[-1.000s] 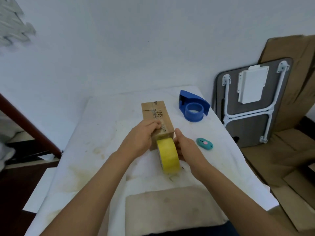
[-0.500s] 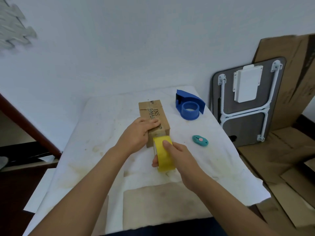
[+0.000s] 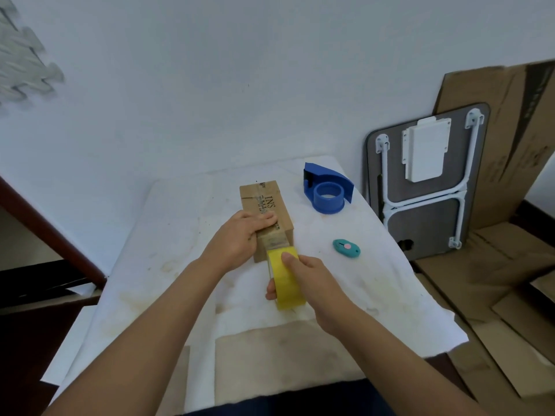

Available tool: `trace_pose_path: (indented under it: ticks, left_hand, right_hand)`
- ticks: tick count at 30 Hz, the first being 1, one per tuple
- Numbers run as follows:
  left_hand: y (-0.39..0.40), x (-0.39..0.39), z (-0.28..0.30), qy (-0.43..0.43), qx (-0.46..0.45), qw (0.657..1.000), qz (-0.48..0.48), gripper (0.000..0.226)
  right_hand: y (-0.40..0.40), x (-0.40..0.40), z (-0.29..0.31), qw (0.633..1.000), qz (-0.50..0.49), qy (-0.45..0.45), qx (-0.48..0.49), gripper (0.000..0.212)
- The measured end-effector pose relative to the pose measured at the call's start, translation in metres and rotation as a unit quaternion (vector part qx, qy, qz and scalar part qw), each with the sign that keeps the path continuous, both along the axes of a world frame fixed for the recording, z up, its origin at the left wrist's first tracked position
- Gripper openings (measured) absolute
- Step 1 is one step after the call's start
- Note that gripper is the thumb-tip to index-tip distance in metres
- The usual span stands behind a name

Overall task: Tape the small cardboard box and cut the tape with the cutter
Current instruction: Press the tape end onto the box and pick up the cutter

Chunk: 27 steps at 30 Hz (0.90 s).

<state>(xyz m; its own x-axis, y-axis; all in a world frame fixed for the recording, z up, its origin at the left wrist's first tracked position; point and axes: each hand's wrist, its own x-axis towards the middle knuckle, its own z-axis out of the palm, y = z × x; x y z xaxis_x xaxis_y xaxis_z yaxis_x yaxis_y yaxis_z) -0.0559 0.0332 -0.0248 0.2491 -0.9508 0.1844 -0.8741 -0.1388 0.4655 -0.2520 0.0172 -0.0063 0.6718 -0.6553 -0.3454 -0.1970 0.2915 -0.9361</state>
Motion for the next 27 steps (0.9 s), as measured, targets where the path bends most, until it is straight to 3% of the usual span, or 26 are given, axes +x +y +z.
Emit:
trace_pose_path:
  ticks: [18,21,27]
  left_hand:
    - [0.001,-0.002,0.001,0.024,-0.008,1.0,0.01,0.045]
    - [0.0,-0.004,0.001,0.05,-0.025,0.998,0.031,0.035]
    - [-0.002,-0.012,-0.005,0.085,-0.076,0.991,0.076,0.037]
  right_hand:
    - [-0.004,0.0,0.002,0.996,0.045,0.061,0.056,0.038]
    - [-0.004,-0.003,0.009,0.995,0.049,0.046,0.069,0.034]
    - [-0.002,-0.002,0.009,0.995,0.061,0.048,0.062,0.037]
